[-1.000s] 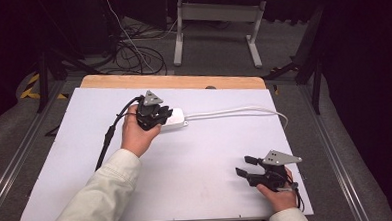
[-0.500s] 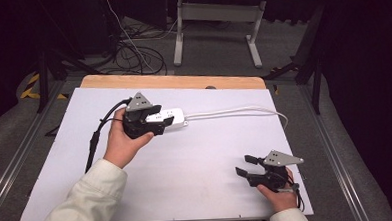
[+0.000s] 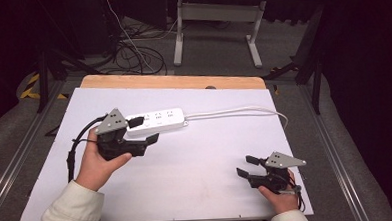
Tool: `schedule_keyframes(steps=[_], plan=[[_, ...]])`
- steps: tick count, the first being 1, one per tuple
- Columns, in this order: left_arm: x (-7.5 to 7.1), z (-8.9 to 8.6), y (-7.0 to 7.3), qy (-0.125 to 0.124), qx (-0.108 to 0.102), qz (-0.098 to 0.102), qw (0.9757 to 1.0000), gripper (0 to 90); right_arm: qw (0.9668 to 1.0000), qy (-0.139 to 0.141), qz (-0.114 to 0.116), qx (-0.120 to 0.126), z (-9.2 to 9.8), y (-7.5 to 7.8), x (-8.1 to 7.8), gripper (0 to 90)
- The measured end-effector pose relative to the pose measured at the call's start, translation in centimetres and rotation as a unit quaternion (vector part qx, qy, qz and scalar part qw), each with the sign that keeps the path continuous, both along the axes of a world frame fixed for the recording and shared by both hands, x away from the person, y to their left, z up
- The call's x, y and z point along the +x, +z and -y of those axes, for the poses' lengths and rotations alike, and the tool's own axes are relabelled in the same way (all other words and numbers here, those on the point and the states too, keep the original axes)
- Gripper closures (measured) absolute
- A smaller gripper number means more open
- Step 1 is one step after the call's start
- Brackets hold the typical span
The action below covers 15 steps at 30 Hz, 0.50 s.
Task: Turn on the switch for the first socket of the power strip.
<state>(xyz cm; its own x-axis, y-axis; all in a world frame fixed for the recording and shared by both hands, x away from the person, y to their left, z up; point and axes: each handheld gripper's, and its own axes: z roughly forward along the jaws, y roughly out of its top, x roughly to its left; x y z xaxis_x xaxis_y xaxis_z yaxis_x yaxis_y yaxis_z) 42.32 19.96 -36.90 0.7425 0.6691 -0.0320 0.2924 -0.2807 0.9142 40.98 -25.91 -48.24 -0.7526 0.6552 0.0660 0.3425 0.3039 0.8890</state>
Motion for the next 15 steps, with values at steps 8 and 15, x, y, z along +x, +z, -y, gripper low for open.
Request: schedule_keyframes(steps=[8, 15], plan=[[-1.9, -2.7, -1.8, 0.012, 0.003, 0.007, 0.9999, 25.1, 1.0000, 0.001, 0.002, 0.000, -0.1, 0.0, -0.1, 39.8], [-2.7, -4.6, -3.3, 0.013, -0.007, 0.019, 0.9997, 25.3, 1.0000, 0.005, 0.007, 0.004, 0.0, 0.2, -0.3, 39.4]])
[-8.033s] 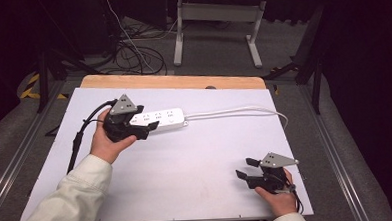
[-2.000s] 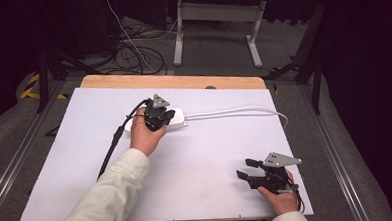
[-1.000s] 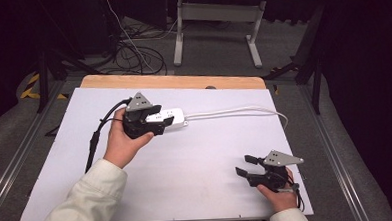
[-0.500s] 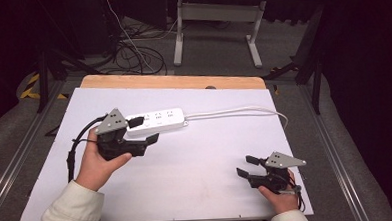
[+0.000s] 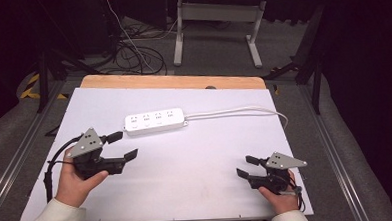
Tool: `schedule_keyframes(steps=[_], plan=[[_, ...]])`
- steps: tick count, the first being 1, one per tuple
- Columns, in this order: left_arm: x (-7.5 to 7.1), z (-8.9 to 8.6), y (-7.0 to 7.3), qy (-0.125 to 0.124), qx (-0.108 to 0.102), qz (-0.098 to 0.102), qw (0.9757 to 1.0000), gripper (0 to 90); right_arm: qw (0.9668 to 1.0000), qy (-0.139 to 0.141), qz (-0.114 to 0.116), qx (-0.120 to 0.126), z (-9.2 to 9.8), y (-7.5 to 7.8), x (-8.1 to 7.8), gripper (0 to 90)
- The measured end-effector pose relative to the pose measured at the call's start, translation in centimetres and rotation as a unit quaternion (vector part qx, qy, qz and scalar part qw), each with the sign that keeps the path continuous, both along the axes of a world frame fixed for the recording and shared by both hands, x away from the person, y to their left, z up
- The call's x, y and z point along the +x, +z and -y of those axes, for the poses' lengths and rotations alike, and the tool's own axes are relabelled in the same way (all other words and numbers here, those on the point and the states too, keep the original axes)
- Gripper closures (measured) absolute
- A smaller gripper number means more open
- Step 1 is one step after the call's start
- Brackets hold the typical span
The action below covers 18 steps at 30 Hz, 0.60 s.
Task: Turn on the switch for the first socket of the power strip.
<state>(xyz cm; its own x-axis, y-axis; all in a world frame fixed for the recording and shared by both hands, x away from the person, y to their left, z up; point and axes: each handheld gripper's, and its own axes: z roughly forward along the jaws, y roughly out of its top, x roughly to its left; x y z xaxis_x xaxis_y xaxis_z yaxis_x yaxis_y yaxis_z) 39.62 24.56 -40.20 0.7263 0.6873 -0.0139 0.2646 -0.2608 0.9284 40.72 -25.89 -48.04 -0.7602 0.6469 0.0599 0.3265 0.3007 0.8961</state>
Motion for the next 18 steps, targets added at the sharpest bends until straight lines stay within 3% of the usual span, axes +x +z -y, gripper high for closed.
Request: schedule_keyframes(steps=[3, 6, 9, 12, 15, 18], plan=[[-0.4, -1.3, -0.8, -0.004, -0.025, -0.004, 0.9997, 25.4, 1.0000, 0.001, 0.002, 0.002, 0.0, 0.1, -0.1, 39.2], [-0.6, -2.0, -1.5, -0.006, -0.014, -0.004, 0.9999, 24.1, 1.0000, 0.003, 0.004, 0.003, 0.0, 0.1, -0.1, 39.1], [-0.8, -2.3, -2.1, -0.008, -0.018, -0.009, 0.9998, 22.4, 1.0000, 0.005, 0.006, 0.004, 0.0, 0.2, -0.1, 38.8], [-0.8, -3.0, -3.1, -0.018, 0.016, 0.001, 0.9997, 20.3, 0.9999, 0.007, 0.009, 0.007, 0.1, 0.3, -0.2, 38.5], [-0.7, -3.7, -3.9, -0.022, -0.003, -0.014, 0.9997, 19.3, 0.9999, 0.008, 0.009, 0.008, 0.2, 0.3, -0.2, 38.4], [-0.6, -4.0, -4.4, -0.016, -0.004, -0.020, 0.9997, 18.3, 0.9999, 0.009, 0.010, 0.010, 0.1, 0.3, -0.3, 38.4]])
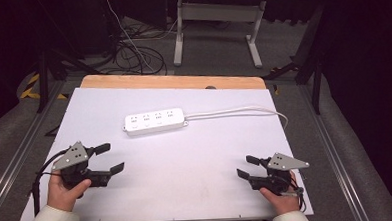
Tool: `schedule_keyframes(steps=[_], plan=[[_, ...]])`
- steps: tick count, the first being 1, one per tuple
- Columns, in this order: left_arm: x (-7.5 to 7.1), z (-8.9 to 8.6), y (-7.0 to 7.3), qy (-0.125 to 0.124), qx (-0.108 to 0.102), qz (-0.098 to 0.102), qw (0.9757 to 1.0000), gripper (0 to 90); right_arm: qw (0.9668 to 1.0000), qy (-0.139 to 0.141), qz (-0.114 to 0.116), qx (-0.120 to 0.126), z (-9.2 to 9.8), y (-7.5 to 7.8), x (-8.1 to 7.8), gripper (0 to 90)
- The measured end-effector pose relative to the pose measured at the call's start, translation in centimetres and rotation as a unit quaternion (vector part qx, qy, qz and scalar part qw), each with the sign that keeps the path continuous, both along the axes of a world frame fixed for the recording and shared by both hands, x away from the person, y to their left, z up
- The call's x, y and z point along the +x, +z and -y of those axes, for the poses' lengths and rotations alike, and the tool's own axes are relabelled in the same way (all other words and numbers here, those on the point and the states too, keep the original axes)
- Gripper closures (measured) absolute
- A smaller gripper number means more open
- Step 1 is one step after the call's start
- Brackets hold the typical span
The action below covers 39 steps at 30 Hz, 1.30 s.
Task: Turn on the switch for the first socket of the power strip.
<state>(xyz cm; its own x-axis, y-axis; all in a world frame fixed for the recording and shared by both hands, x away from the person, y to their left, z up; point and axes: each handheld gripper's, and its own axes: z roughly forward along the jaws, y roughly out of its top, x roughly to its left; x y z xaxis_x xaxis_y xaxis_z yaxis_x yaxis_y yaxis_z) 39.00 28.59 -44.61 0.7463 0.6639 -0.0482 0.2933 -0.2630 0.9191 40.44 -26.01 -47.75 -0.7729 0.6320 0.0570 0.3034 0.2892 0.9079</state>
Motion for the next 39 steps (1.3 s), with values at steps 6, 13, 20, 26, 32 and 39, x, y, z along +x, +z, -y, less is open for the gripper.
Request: schedule_keyframes(steps=[6, 13, 20, 26, 32, 39], plan=[[-0.3, -0.2, -2.1, 0.005, 0.027, -0.031, 0.9991, 17.8, 1.0000, 0.001, 0.001, 0.002, 0.1, 0.0, -0.1, 38.3], [-0.4, -0.2, -3.6, 0.004, 0.037, -0.048, 0.9982, 19.1, 1.0000, 0.003, 0.000, 0.001, 0.0, 0.0, -0.1, 38.1], [-0.5, -0.2, -3.3, 0.014, 0.013, -0.038, 0.9991, 19.5, 1.0000, 0.004, 0.001, -0.001, 0.0, 0.0, -0.1, 38.1], [-0.9, 0.3, -3.0, 0.011, 0.054, -0.013, 0.9984, 19.4, 1.0000, 0.004, 0.003, -0.001, 0.0, 0.1, -0.2, 38.1], [-1.3, 0.3, -2.5, 0.013, 0.054, -0.002, 0.9985, 19.8, 1.0000, 0.005, 0.002, -0.003, 0.0, 0.1, -0.1, 38.1], [-1.0, -0.3, -2.9, 0.012, 0.001, -0.037, 0.9992, 19.6, 1.0000, 0.004, 0.003, -0.002, 0.0, 0.1, 0.0, 38.1]])
